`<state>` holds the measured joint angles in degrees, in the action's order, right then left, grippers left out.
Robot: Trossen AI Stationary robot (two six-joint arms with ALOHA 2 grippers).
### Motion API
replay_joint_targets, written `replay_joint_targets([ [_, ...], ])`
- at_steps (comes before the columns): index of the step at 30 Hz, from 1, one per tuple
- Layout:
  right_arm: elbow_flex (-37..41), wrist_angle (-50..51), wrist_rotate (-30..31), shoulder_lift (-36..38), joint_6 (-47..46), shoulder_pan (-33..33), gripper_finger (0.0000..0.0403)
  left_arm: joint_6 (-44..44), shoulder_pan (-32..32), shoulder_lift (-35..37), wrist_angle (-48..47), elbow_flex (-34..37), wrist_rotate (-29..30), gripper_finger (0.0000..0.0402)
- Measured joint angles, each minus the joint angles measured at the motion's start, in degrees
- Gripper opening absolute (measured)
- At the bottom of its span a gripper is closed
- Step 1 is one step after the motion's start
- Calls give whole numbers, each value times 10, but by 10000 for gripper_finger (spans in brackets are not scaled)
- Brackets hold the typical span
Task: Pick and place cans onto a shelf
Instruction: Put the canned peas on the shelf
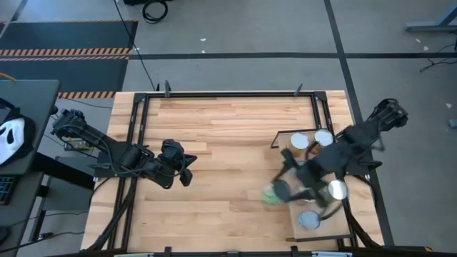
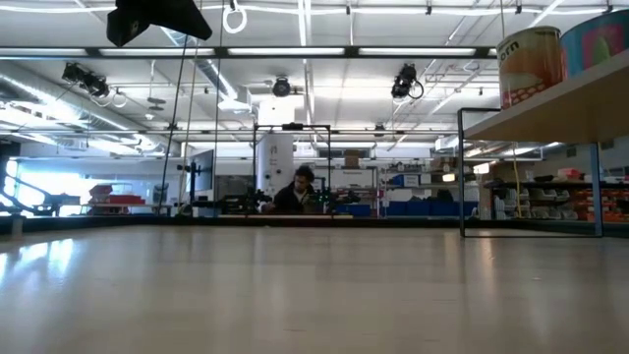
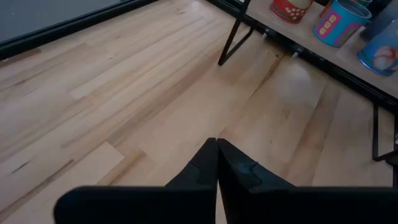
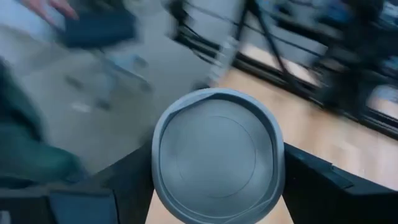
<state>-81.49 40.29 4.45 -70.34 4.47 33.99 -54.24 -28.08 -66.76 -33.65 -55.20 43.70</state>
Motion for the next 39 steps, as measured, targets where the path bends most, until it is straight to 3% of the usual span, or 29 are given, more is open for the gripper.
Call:
replay_joint_targets([
  [5, 0, 18, -93, 39, -15, 56, 294, 0, 0, 0, 0, 0, 0, 11],
  [11, 0, 114, -105, 51, -59, 135, 292, 0, 0, 0, 0, 0, 0, 11],
  [18, 0, 181, -120, 24, -13, 221, 292, -1, 0, 0, 0, 0, 0, 11],
  [27, 0, 221, -222, -14, 171, 259, 293, -1, 0, 0, 0, 0, 0, 11],
  [39, 12, 287, -209, -48, 382, 284, 293, -1, 0, 0, 0, 0, 0, 11],
])
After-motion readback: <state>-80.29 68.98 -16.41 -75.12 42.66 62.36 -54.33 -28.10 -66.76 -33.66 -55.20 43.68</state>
